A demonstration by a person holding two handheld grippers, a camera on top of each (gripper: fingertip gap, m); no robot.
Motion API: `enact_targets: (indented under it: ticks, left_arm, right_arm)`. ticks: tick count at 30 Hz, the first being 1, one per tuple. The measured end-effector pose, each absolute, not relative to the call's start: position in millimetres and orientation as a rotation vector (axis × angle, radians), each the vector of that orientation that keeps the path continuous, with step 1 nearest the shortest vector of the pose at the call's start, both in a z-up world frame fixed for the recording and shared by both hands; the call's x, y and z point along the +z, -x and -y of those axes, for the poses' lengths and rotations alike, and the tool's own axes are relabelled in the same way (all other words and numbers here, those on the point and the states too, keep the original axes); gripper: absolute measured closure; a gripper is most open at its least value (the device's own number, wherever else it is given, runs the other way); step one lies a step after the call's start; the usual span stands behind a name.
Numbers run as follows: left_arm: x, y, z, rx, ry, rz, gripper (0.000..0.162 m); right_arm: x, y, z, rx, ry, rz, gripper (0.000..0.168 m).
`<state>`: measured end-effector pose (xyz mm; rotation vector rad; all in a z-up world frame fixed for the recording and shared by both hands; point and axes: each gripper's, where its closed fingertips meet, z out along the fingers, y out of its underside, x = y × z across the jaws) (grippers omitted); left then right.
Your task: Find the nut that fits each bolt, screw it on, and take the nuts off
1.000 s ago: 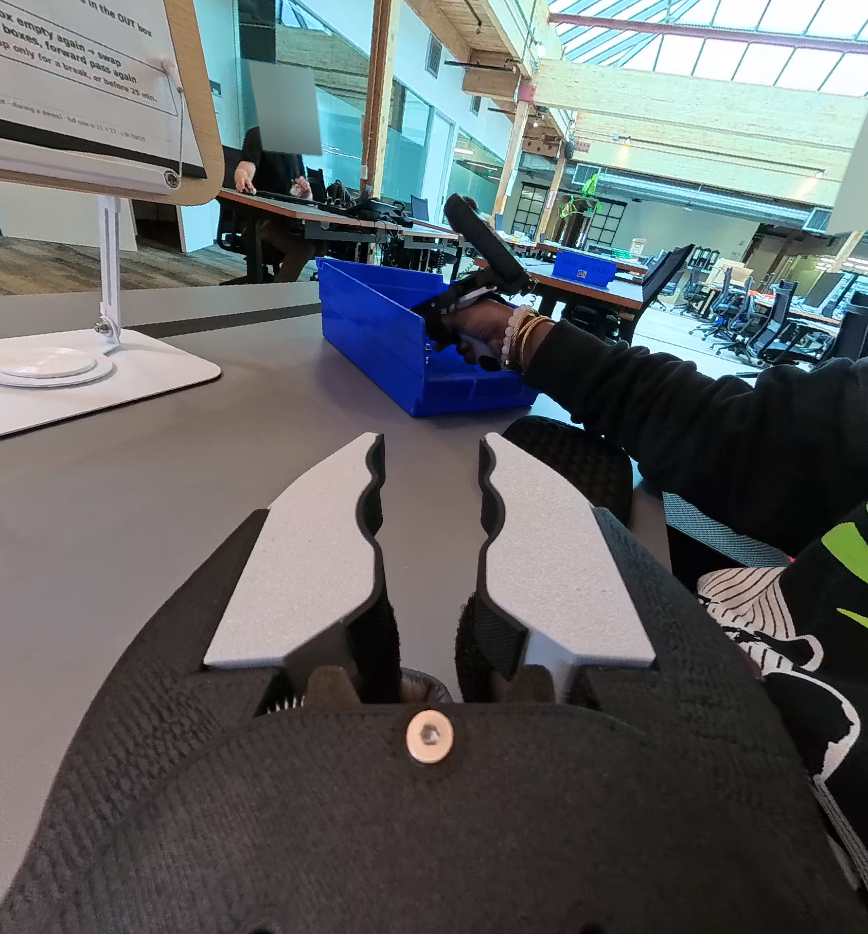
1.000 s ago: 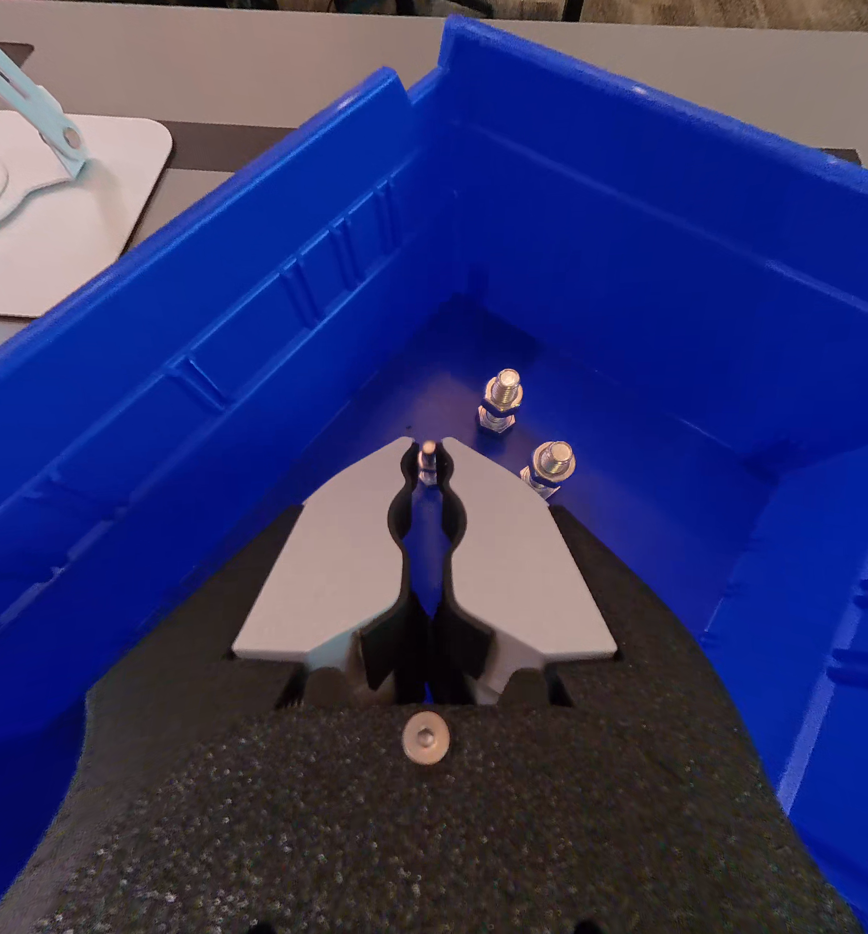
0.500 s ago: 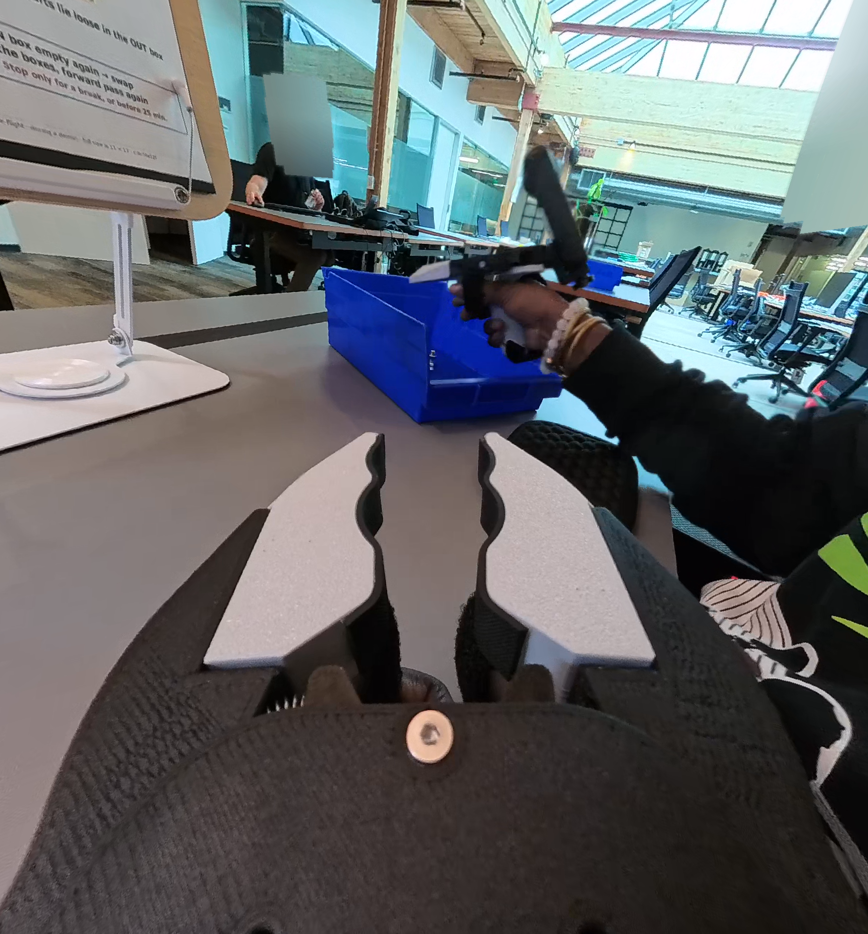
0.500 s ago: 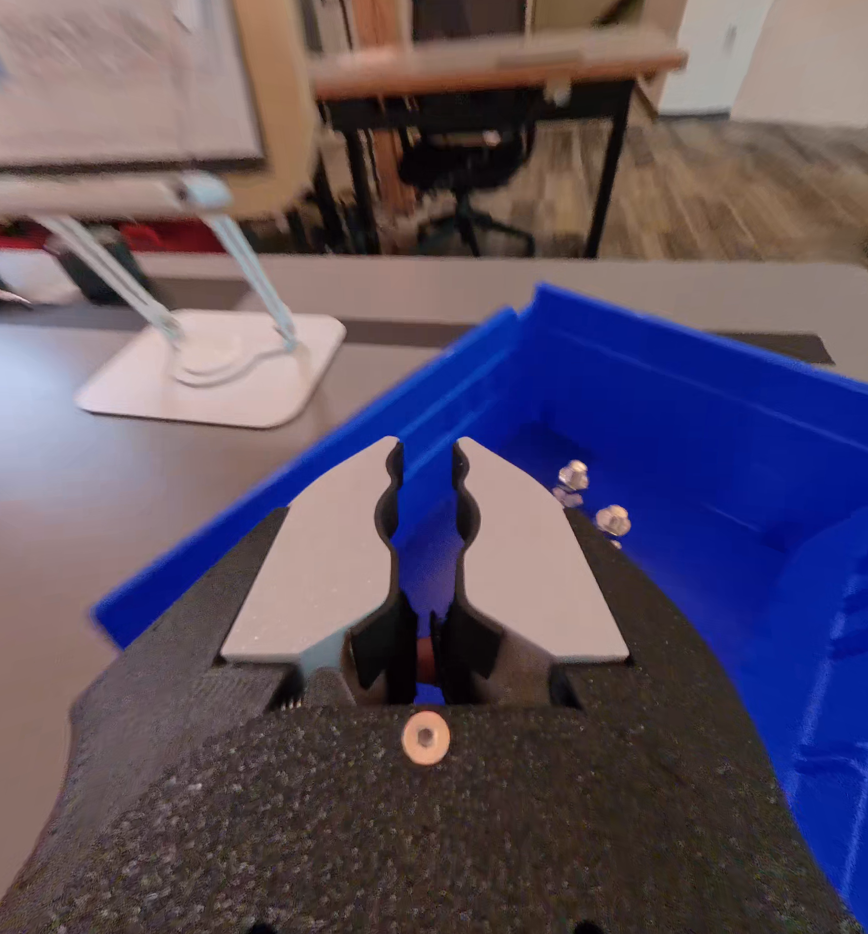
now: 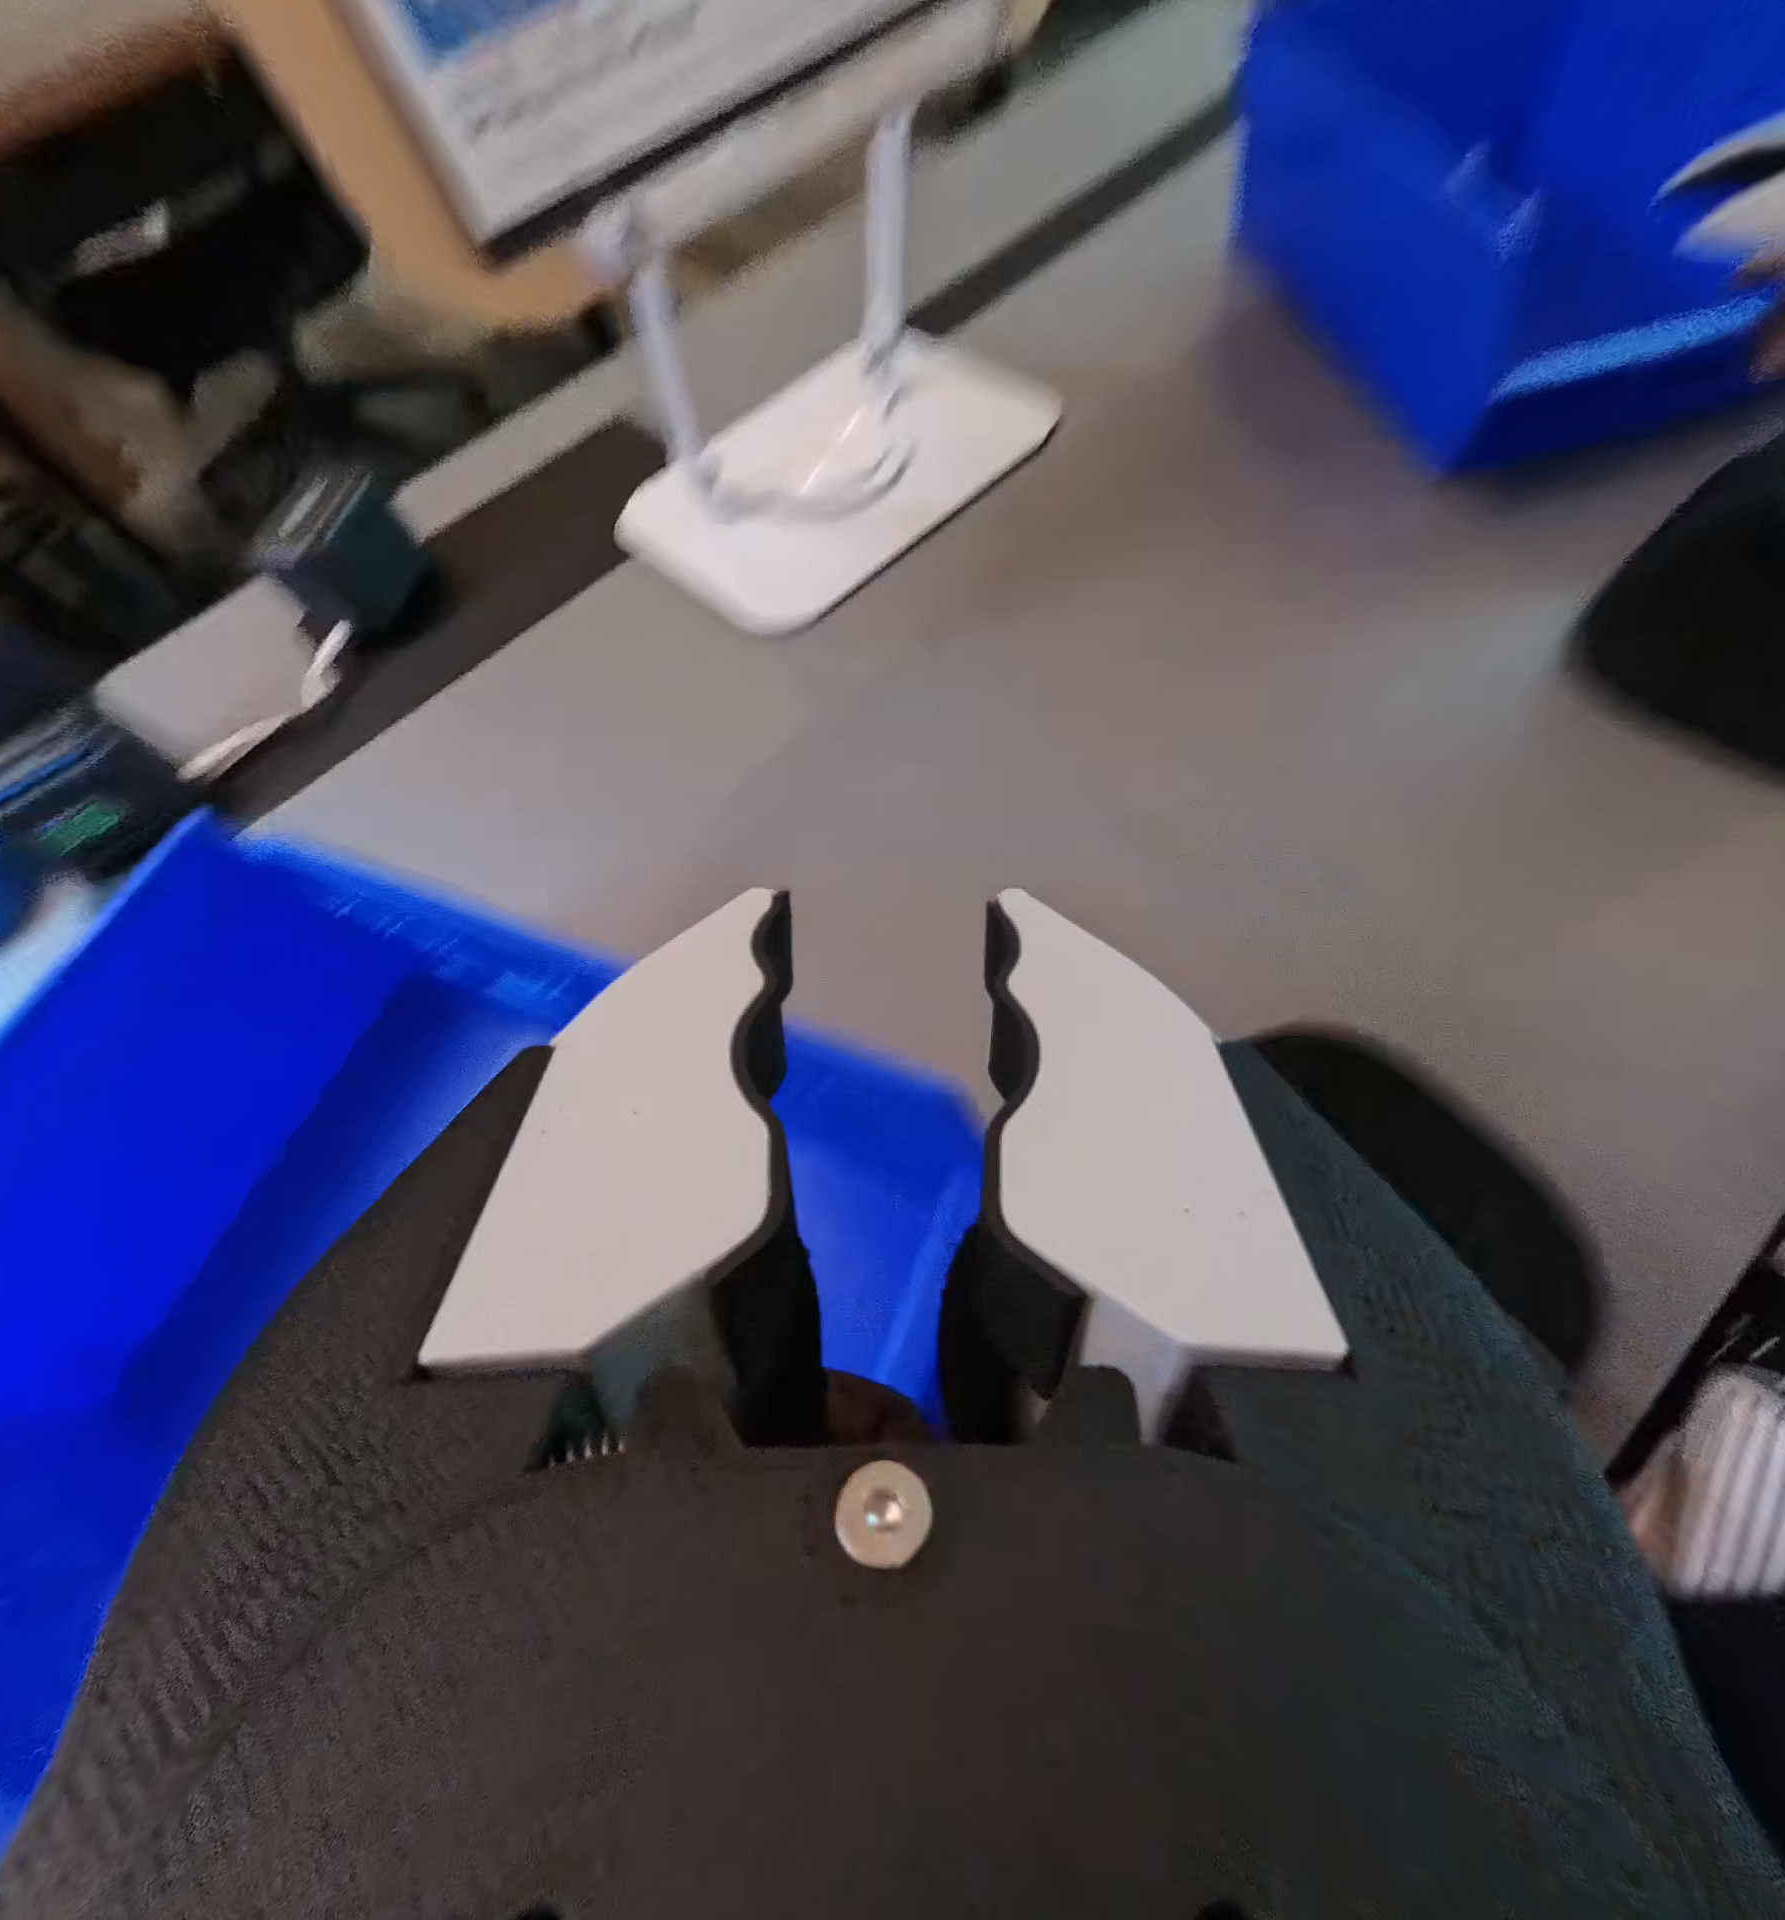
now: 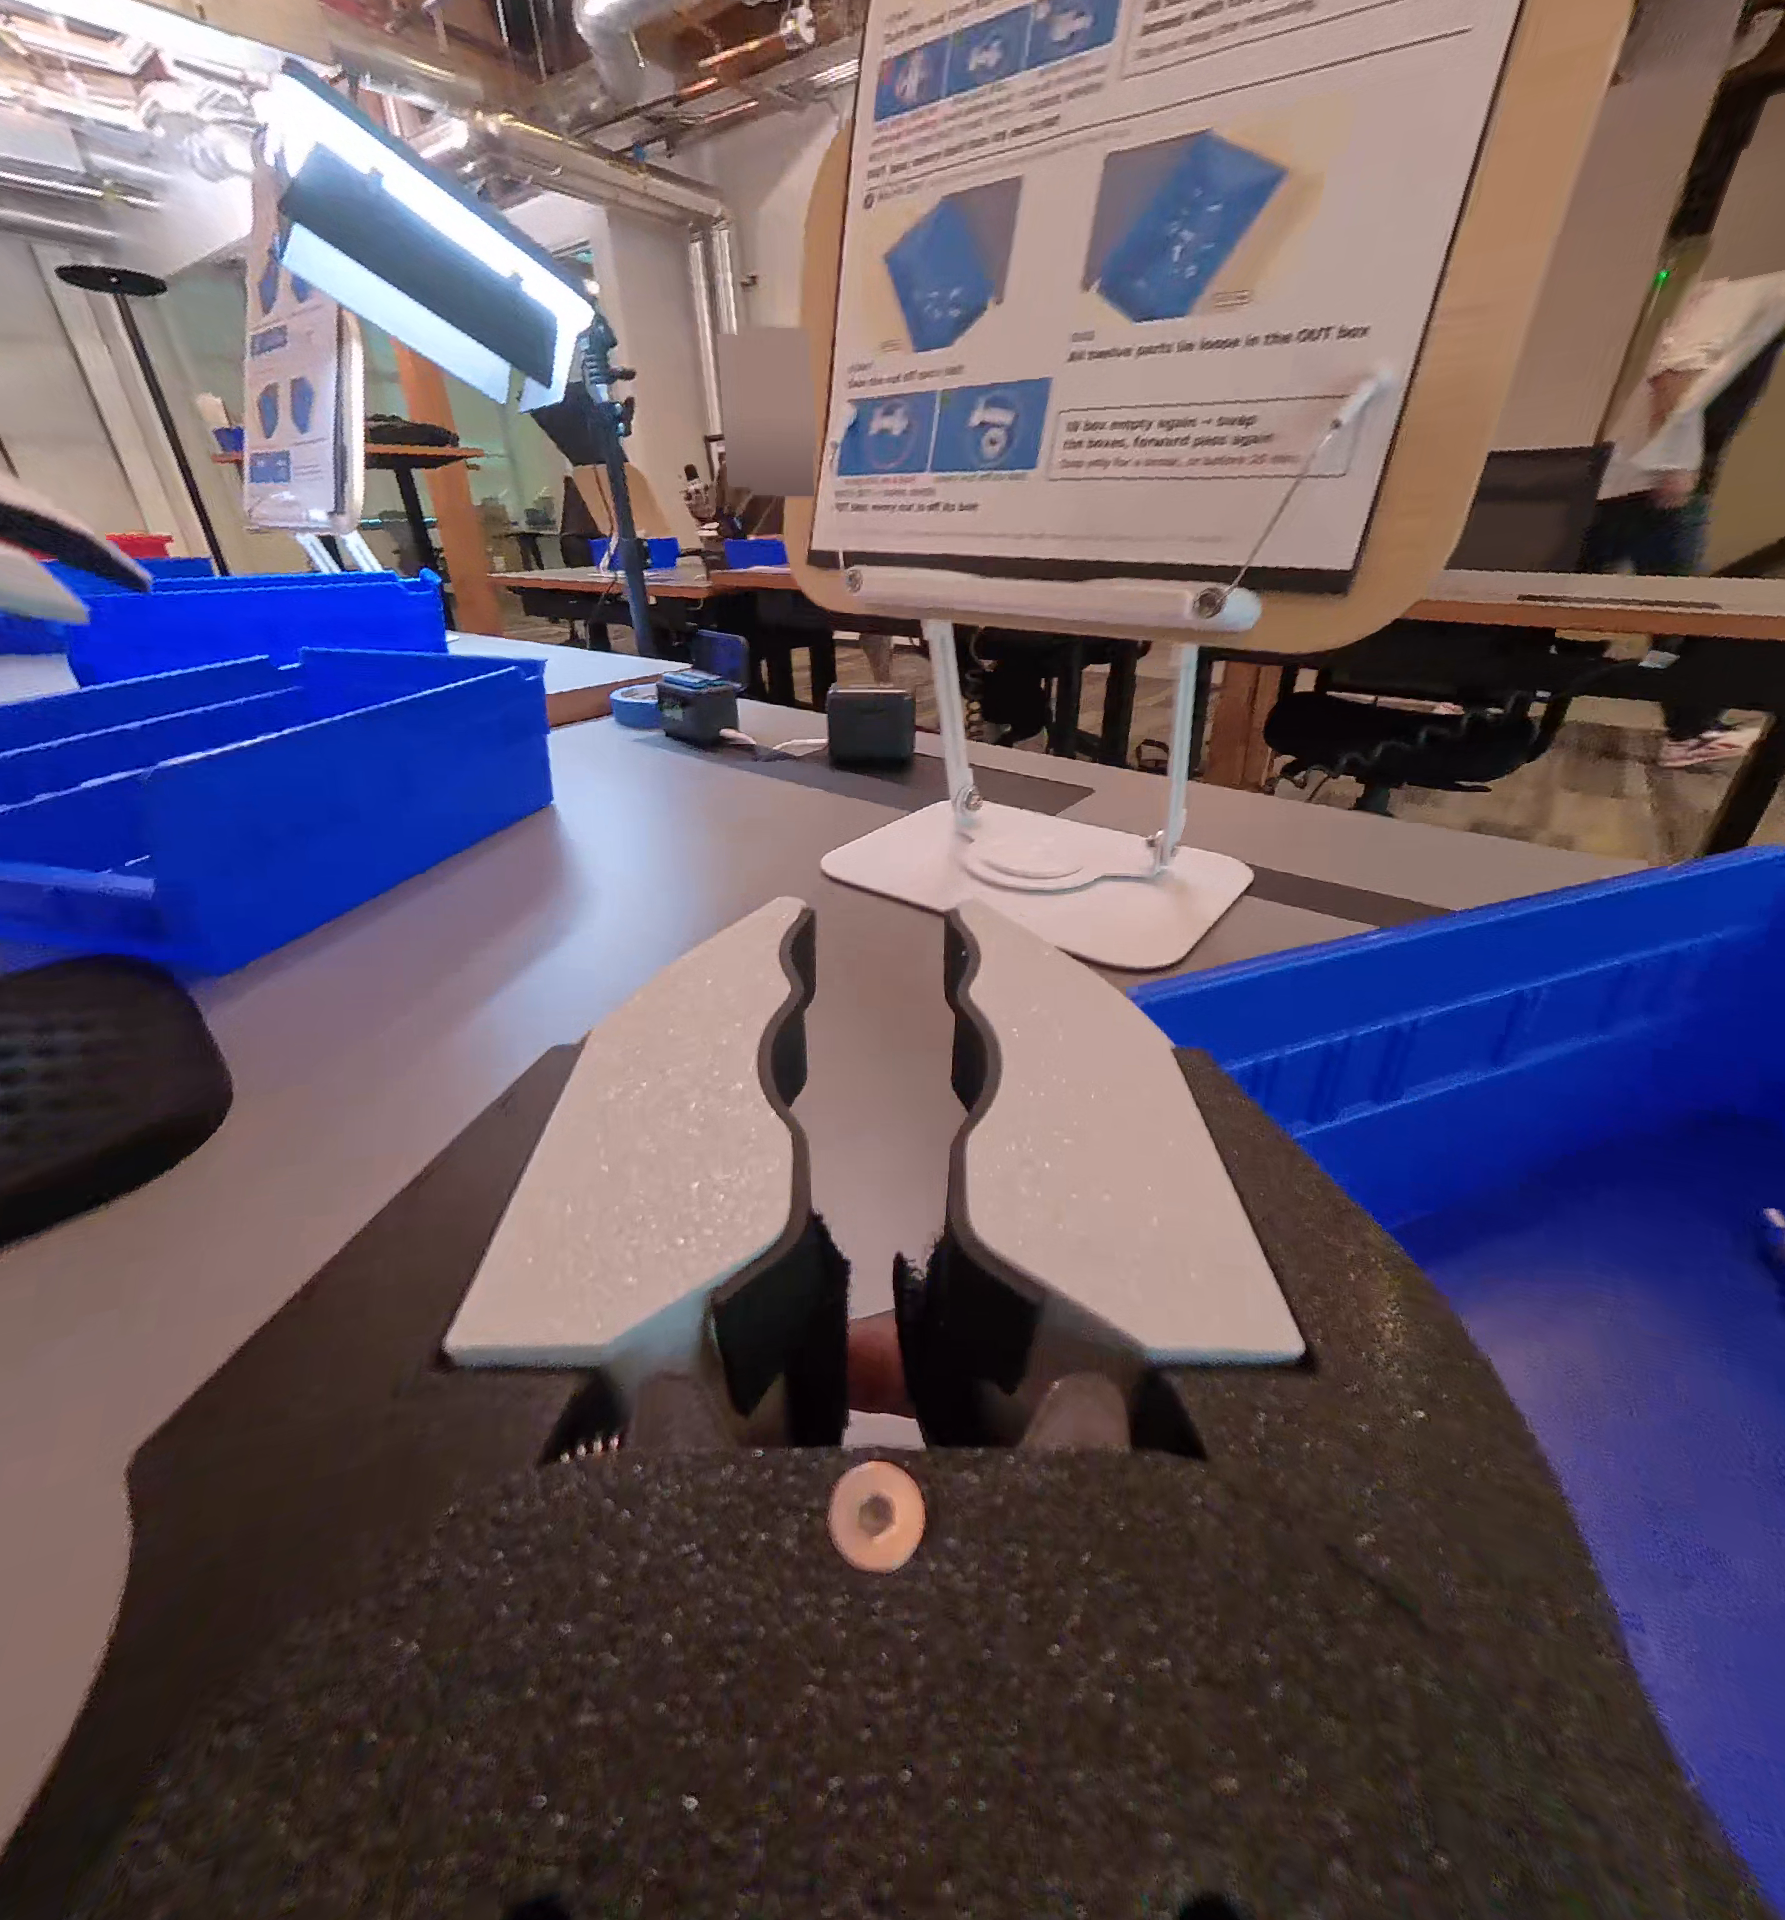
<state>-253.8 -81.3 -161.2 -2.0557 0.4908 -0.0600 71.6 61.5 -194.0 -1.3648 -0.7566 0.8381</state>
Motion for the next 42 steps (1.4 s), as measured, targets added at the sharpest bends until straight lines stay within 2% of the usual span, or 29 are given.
enact_targets:
  ticks: [7,12,27,32,39,42]
  left_arm:
    - [-218.1,393.8,113.0,0.169,2.778,-0.44,0.127]
    - [-266.5,434.9,137.0,0.272,3.137,-0.341,0.127]
    - [-314.5,459.7,145.4,0.306,3.44,-0.285,0.137]
    - [-319.9,462.2,151.5,0.321,3.485,-0.311,0.14]
    - [-318.5,461.9,150.8,0.349,3.426,-0.352,0.157]
    - [-311.9,447.6,147.5,0.25,3.331,-0.384,0.157]
  right_arm:
    - [-191.8,-74.5,-58.6,0.9,1.341,0.711,0.145]
    - [-191.5,-76.9,-58.5,0.893,1.332,0.7,0.145]
    - [-188.8,-79.9,-58.6,0.874,1.309,0.693,0.147]
    - [-188.9,-80.5,-59.1,0.868,1.308,0.691,0.148]
    - [-192.2,-78.8,-59.4,0.852,1.321,0.705,0.148]
    - [-193.1,-77.7,-59.6,0.848,1.326,0.71,0.148]
